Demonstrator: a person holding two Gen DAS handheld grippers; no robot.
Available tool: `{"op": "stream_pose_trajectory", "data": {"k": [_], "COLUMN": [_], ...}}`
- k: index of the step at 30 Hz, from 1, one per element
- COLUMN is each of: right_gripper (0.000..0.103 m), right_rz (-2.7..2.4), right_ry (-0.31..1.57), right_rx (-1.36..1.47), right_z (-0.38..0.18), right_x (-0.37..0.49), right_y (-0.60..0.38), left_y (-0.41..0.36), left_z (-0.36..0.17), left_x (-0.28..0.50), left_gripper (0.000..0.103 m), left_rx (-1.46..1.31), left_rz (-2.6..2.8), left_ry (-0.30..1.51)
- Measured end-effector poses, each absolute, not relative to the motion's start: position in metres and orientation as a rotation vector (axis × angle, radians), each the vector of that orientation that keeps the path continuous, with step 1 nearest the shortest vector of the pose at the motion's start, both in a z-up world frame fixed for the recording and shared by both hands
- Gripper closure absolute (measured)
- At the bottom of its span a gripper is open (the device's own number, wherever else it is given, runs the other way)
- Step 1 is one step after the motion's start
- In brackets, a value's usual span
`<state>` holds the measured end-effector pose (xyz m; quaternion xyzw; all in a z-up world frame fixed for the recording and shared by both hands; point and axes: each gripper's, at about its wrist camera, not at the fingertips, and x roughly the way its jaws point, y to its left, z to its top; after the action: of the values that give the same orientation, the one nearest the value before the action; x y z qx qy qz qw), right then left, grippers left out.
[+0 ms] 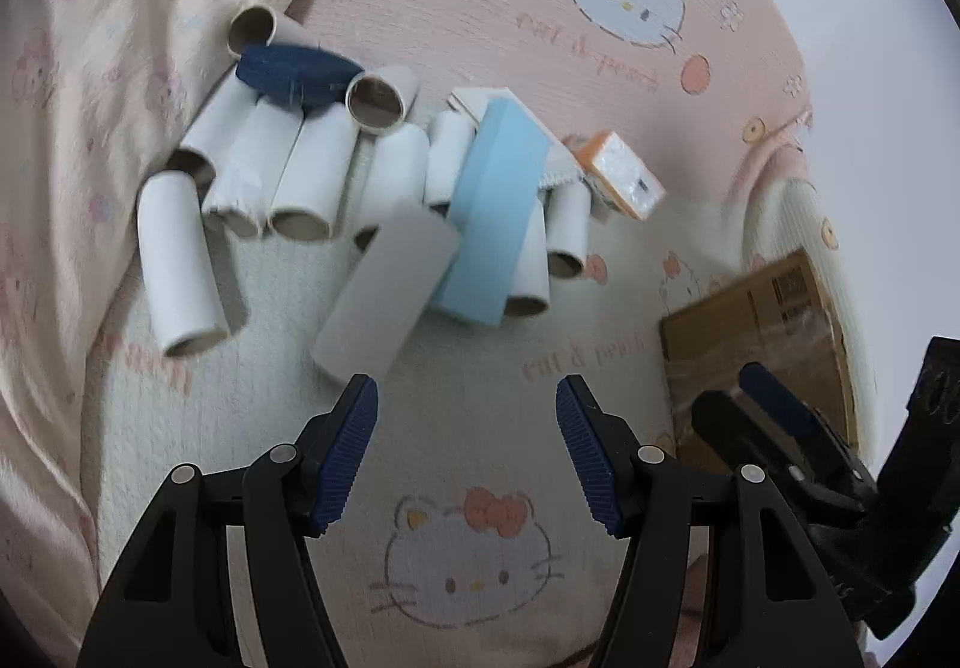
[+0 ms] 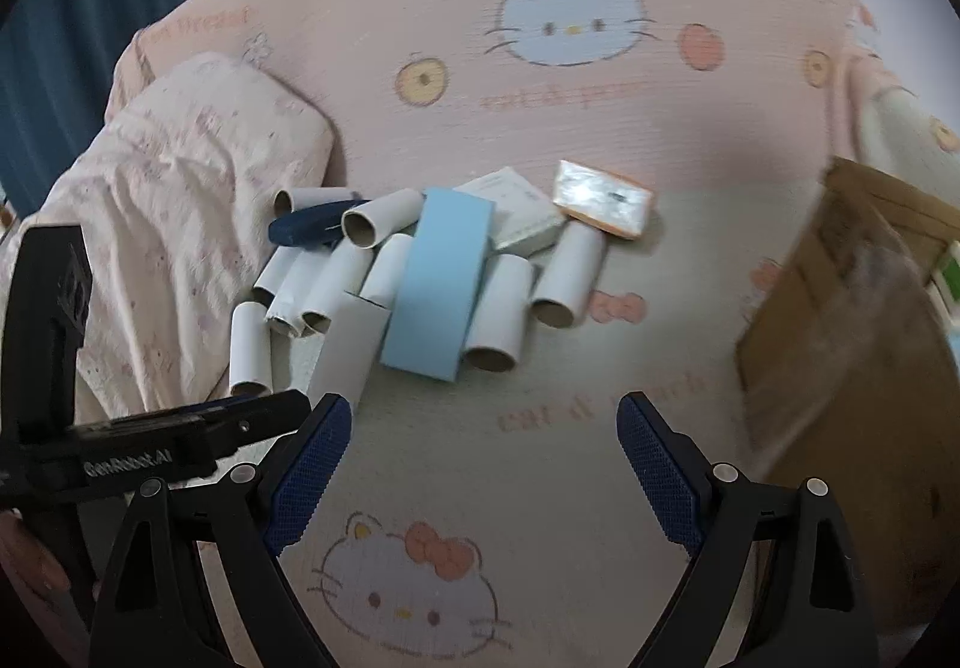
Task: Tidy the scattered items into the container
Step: 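Grasp the orange-and-white tissue pack with the right tool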
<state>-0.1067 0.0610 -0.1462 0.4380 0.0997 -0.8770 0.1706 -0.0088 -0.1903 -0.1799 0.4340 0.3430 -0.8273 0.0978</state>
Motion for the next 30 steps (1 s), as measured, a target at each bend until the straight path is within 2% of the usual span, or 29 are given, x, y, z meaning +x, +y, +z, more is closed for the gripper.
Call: {"op": "stream_pose_trajectory", "data": {"k": [14, 24, 30], "right_gripper": [0.013, 0.013, 0.013], "right_rz": [-2.57, -2.616, -2.6], "right_ry": [0.295, 0.203, 0.139], "right_rx": [1.207, 1.197, 1.189], "right_z": [-0.169, -0.191, -0.194], "right_x": [-0.207, -0.27, -0.285], "right_y": [0.093, 0.118, 0.125], "left_y": [-0.183, -0.194, -0.199], "left_z": [-0.166, -0.166, -0.181], "left_x": [-0.133, -0.225, -0.269], "left_gripper": [0.037, 0.037, 0.037], "left_rx": [1.264, 1.168, 1.308], "left_rz": [-2.677, -2.685, -2.652], "left_ry": [0.957, 0.96, 1.016]}}
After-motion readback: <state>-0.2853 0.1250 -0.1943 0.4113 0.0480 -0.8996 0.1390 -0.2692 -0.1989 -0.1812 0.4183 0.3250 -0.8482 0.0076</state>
